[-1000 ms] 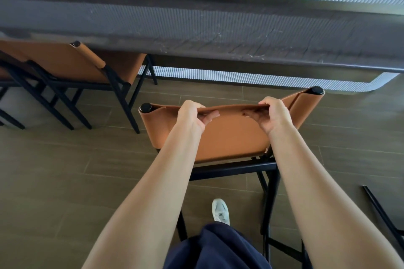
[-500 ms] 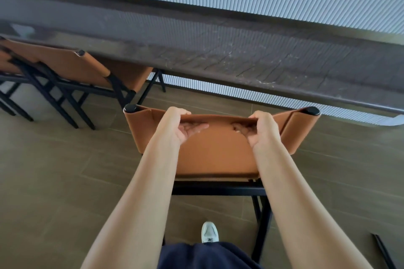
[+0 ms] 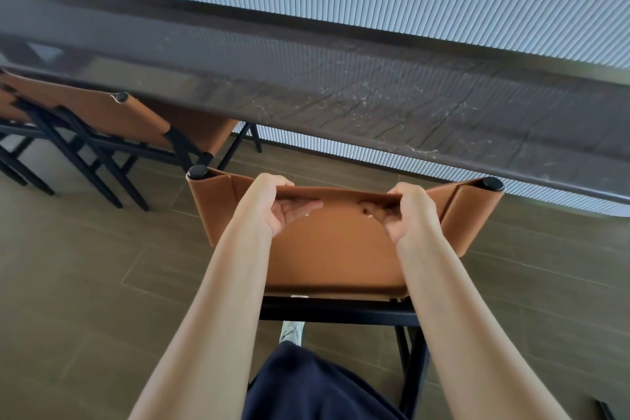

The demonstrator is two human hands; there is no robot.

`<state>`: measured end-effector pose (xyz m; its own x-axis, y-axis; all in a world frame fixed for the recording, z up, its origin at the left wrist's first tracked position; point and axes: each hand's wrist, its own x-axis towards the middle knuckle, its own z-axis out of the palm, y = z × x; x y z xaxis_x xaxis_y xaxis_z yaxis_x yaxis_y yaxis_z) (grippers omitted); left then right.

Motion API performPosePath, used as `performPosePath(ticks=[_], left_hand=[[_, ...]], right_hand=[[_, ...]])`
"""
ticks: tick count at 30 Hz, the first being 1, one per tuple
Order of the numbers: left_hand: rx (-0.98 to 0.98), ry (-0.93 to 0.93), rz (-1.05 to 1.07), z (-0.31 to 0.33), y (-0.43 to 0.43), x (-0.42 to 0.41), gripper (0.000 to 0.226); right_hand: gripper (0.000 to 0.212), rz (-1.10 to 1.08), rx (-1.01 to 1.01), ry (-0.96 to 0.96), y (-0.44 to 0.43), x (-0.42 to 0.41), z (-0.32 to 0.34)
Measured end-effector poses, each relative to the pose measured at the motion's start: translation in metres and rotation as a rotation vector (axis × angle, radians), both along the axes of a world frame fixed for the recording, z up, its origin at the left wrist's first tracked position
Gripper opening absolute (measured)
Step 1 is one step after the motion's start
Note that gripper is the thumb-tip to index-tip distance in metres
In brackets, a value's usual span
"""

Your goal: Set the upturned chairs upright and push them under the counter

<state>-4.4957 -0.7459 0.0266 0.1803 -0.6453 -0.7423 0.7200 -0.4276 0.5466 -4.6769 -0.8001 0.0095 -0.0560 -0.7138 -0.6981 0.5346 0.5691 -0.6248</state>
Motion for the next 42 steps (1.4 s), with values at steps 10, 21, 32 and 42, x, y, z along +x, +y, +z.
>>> performPosePath(ticks=[10, 21, 32, 42], left_hand=[[0.089, -0.009, -0.099, 0.013, -0.077, 0.023, 0.018], [0.032, -0.046, -0.101, 0.017, -0.16, 0.079, 0.019], [-0.046, -0.077, -0.036, -0.019, -0.207, 0.131, 0.016], [-0.031, -0.036, -0.032, -0.06, -0.222, 0.16, 0.018]], right_hand=[[0.04, 0.094, 0.108, 0.124, -0.081, 0.022, 0.007], [0.02, -0.049, 0.008, 0.074, -0.148, 0.074, 0.017], [0.018, -0.091, -0.036, -0.003, -0.171, 0.118, -0.007], [0.039, -0.084, 0.045, 0.052, -0.185, 0.143, -0.047]])
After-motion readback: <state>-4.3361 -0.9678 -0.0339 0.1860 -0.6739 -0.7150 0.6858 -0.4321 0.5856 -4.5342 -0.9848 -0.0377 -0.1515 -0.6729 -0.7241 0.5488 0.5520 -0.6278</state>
